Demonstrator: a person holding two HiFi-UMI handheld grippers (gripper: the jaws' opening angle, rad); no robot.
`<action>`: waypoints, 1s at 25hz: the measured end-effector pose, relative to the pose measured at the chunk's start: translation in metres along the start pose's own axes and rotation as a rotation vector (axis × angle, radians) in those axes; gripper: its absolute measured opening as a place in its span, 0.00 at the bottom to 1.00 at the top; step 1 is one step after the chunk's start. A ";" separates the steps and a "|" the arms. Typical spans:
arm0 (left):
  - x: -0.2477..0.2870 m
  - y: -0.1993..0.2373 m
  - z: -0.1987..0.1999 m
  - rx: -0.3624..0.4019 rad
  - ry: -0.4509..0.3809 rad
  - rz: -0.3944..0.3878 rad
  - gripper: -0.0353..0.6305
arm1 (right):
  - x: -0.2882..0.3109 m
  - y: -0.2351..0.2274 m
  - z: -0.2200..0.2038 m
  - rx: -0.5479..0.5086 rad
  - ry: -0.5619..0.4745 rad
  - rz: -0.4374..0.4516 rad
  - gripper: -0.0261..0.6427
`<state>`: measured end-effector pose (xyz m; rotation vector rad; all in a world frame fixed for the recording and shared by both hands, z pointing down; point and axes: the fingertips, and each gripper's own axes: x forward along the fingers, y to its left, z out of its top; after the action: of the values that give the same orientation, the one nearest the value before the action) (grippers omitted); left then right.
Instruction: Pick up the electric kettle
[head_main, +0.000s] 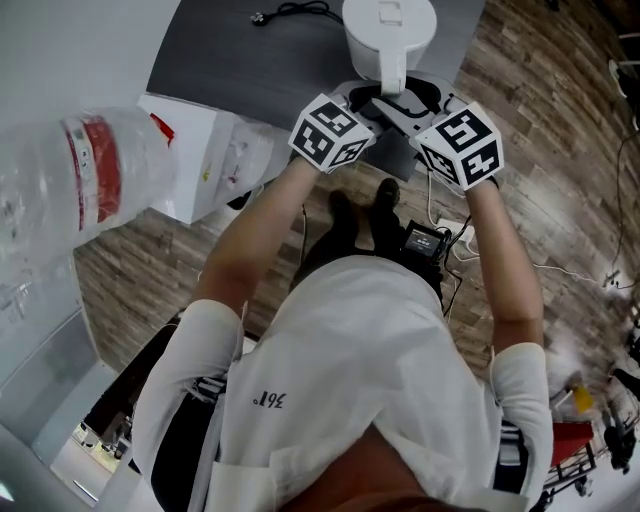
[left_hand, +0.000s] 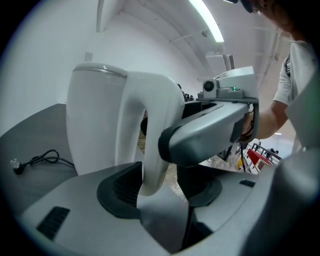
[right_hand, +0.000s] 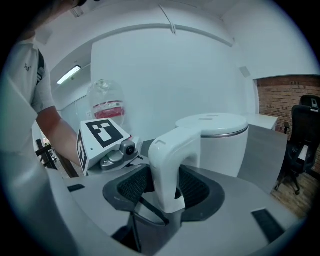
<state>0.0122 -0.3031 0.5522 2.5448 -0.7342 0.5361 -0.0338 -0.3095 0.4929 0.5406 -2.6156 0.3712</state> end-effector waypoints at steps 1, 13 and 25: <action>0.002 0.000 0.000 0.005 0.003 -0.003 0.35 | 0.002 0.001 -0.001 -0.012 0.009 0.011 0.31; 0.020 0.005 -0.009 0.058 0.041 -0.018 0.35 | 0.023 0.010 -0.003 -0.149 0.070 0.160 0.31; 0.032 0.014 -0.013 0.214 0.074 0.048 0.27 | 0.025 0.008 -0.008 -0.169 0.057 0.156 0.26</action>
<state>0.0263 -0.3198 0.5821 2.6911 -0.7480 0.7578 -0.0550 -0.3080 0.5104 0.2667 -2.6102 0.2069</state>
